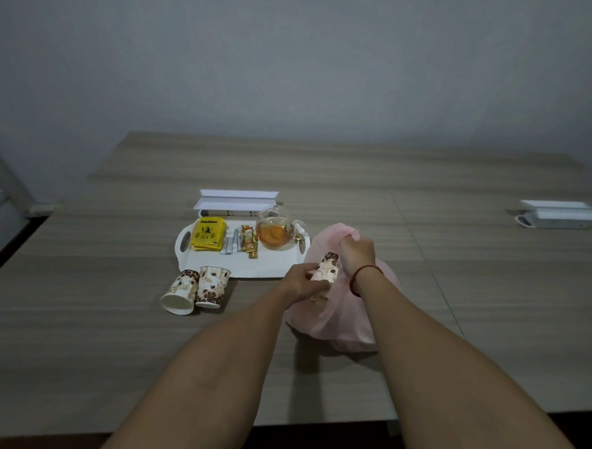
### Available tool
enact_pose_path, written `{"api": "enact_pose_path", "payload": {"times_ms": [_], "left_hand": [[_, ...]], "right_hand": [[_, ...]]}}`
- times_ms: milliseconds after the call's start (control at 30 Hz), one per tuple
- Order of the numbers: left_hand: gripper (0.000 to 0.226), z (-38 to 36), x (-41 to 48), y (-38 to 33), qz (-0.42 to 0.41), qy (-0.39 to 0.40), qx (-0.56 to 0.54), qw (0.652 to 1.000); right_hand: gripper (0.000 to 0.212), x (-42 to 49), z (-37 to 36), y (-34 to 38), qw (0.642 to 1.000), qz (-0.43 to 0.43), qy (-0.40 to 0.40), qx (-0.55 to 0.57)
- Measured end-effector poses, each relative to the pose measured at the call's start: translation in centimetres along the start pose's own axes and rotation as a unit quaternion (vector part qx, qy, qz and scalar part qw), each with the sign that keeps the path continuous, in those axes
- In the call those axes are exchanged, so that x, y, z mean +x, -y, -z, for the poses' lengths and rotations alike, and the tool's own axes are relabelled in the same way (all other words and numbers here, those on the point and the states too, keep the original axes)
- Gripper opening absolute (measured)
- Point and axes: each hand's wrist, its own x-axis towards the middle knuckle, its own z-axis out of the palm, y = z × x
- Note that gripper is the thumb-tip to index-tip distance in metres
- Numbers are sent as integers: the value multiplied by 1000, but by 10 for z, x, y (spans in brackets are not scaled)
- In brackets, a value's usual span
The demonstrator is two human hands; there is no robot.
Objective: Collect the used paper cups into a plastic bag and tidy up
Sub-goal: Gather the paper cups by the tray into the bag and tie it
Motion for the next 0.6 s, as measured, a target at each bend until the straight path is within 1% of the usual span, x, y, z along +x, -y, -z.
{"api": "enact_pose_path", "payload": {"times_ms": [67,100,133,233,267,333,400,467,500,600], "left_hand": [[63,-3,5,6,-24,-7,115,993],[62,-5,6,8,-29,-6,184,982],[59,-8,5,8,-36,-7,244,969],[51,-14,6,7,-65,-23,383,921],[51,-15,6,7,-59,-18,413,909],[50,-18,9,7,-11,-8,436,900],[45,-20,10,8,30,-14,441,897],[36,-18,10,9,41,-33,440,896],[35,-15,9,9,46,-44,447,892],[54,-4,12,10,77,-62,489,867]], "right_hand": [[22,1,2,1,1000,2,1,6],[20,1,2,1,1000,-1,2,11],[22,3,2,1,1000,-4,4,18],[26,7,4,-4,1000,-4,4,18],[25,7,5,-6,1000,-4,9,15],[18,8,9,-8,1000,-2,13,12],[16,10,13,-11,1000,-2,14,16],[21,13,17,-10,1000,-4,12,23],[24,15,19,-9,1000,-4,9,27],[28,14,22,-6,1000,2,5,27]]}}
